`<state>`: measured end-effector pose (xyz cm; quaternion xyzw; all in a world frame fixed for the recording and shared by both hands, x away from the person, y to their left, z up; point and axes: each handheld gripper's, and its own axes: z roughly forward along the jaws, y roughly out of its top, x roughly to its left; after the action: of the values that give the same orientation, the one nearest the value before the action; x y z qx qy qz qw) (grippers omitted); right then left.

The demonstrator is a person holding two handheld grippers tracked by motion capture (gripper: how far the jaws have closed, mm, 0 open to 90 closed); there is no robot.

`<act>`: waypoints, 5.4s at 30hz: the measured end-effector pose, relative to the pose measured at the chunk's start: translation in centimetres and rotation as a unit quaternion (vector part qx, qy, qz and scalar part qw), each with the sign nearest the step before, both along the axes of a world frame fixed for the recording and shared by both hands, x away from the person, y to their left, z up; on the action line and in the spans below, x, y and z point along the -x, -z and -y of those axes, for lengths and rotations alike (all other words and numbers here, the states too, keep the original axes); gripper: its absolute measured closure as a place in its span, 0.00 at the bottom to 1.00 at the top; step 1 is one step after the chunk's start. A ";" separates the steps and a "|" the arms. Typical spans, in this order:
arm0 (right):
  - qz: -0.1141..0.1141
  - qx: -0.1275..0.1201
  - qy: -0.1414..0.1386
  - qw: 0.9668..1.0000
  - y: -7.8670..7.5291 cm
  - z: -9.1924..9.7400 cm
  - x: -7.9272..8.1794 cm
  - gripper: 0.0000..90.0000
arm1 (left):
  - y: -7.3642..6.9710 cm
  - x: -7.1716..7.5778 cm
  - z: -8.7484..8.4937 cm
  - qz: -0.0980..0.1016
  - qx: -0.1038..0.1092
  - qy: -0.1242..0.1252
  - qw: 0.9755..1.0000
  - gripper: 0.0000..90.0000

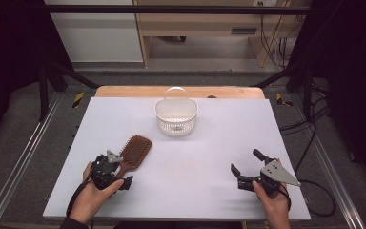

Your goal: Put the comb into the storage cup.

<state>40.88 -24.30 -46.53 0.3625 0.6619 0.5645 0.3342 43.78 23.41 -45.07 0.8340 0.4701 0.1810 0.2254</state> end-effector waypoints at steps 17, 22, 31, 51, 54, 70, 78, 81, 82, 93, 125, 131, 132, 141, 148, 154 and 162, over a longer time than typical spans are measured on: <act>-0.001 -0.003 0.001 1.000 0.0 0.1 0.0 0.04 | 0.0 -0.6 0.2 -0.024 -0.006 0.012 1.000 0.09; -0.001 -0.005 0.001 1.000 0.0 0.2 0.1 0.04 | -0.1 -0.9 0.2 -0.042 -0.009 0.008 0.999 0.10; -0.004 -0.003 0.000 1.000 0.0 0.1 -0.1 0.04 | -0.1 -1.0 0.5 -0.062 -0.020 0.028 0.998 0.19; -0.005 -0.002 -0.001 1.000 0.0 0.0 -0.1 0.04 | 0.1 -2.2 -0.2 -0.080 -0.003 0.030 0.996 0.61; -0.006 -0.002 0.000 1.000 0.0 0.1 -0.1 0.04 | 0.1 -2.4 -0.4 -0.082 0.001 0.026 0.996 0.67; -0.007 -0.005 -0.001 1.000 0.0 0.1 0.0 0.04 | 0.2 -2.7 -1.0 -0.080 0.007 0.029 0.996 0.80; -0.006 -0.010 0.001 1.000 0.0 0.3 -0.1 0.04 | 0.4 -2.1 -1.1 -0.058 0.012 0.031 0.998 0.80; -0.006 -0.009 0.001 1.000 0.0 0.3 -0.1 0.04 | 0.4 -2.0 -1.1 -0.054 0.012 0.031 0.998 0.80; -0.007 -0.009 0.000 1.000 0.0 0.2 -0.1 0.04 | 0.4 -1.9 -1.1 -0.048 0.010 0.032 0.998 0.80; -0.007 -0.009 -0.001 1.000 0.0 0.2 -0.1 0.04 | 0.5 -1.8 -1.4 -0.040 0.009 0.034 0.999 0.80; -0.026 -0.022 -0.059 0.998 -1.0 -3.0 -0.2 0.04 | -3.5 1.5 1.4 0.128 0.168 0.082 0.974 0.81; -0.032 -0.072 -0.095 0.992 -2.7 -6.1 -1.7 0.05 | -4.2 0.9 2.3 0.149 0.196 0.094 0.965 0.81; -0.032 -0.072 -0.095 0.992 -2.7 -6.1 -1.7 0.05 | -4.3 0.7 2.6 0.152 0.196 0.095 0.964 0.81; -0.063 -0.147 -0.169 0.973 -6.8 -12.3 -4.7 0.06 | -5.4 0.0 4.7 0.178 0.203 0.124 0.955 0.81; -0.089 -0.173 -0.195 0.961 -8.6 -14.6 -6.7 0.06 | -5.2 0.3 6.0 0.189 0.222 0.135 0.947 0.81; -0.102 -0.192 -0.204 0.955 -9.5 -15.6 -7.5 0.06 | -5.1 0.5 7.0 0.197 0.228 0.147 0.942 0.81; -0.112 -0.218 -0.204 0.948 -10.1 -15.3 -8.0 0.13 | -4.8 0.8 7.6 0.217 0.229 0.161 0.935 0.81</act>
<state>48.92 -9.05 -36.40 0.3446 0.6158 0.7069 0.0485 42.96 15.77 -40.27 0.7646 0.2980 0.2068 0.5327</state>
